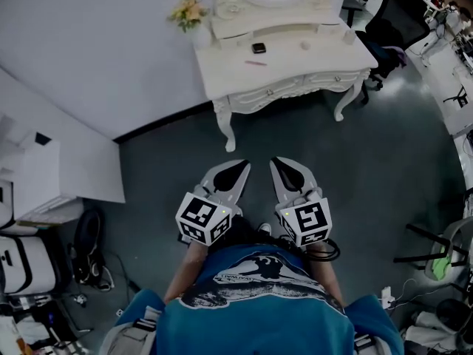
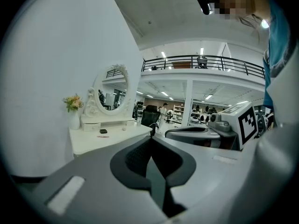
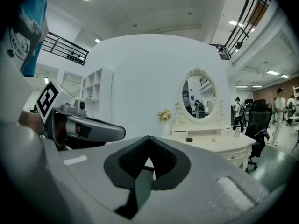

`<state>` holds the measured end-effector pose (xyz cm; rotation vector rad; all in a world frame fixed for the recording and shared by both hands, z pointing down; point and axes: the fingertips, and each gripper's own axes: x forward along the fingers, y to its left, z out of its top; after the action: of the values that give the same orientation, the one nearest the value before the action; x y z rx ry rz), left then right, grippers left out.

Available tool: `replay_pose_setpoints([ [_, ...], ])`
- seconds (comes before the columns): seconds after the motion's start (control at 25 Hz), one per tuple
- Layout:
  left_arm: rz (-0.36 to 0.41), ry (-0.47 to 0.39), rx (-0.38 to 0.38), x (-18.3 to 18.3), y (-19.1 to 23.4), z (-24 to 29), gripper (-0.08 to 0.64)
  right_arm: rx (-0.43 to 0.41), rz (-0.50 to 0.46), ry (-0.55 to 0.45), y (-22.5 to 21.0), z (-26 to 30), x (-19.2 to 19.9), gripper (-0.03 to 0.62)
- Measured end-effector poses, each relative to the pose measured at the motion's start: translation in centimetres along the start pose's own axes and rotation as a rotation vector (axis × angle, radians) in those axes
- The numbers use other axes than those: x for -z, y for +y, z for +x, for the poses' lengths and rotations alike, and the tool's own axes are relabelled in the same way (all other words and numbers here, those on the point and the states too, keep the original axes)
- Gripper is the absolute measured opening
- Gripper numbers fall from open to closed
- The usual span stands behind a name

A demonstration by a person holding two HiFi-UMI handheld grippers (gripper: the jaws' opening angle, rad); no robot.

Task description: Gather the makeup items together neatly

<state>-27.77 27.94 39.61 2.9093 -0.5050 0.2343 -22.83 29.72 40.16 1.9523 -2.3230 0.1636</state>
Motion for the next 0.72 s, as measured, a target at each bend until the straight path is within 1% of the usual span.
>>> replay_pose_setpoints([
  [0.2,-0.004,0.014,-0.003,0.9,-2.0,0.8,0.012,-0.001,0.020,0.001,-1.3,-1.9,1.0,0.003],
  [0.36,0.014,0.044,0.002,1.6,-2.8,1.1,0.012,-0.002,0.049,-0.006,-1.6,-2.5,1.7,0.003],
  [0.56,0.051,0.068,-0.006,1.6,-2.5,1.3,0.012,-0.005,0.087,-0.008,-2.2,-1.8,2.4,0.003],
  [0.72,0.051,0.086,0.001,1.9,-1.3,2.5,0.012,0.008,0.103,0.001,-3.4,-0.6,2.6,0.003],
])
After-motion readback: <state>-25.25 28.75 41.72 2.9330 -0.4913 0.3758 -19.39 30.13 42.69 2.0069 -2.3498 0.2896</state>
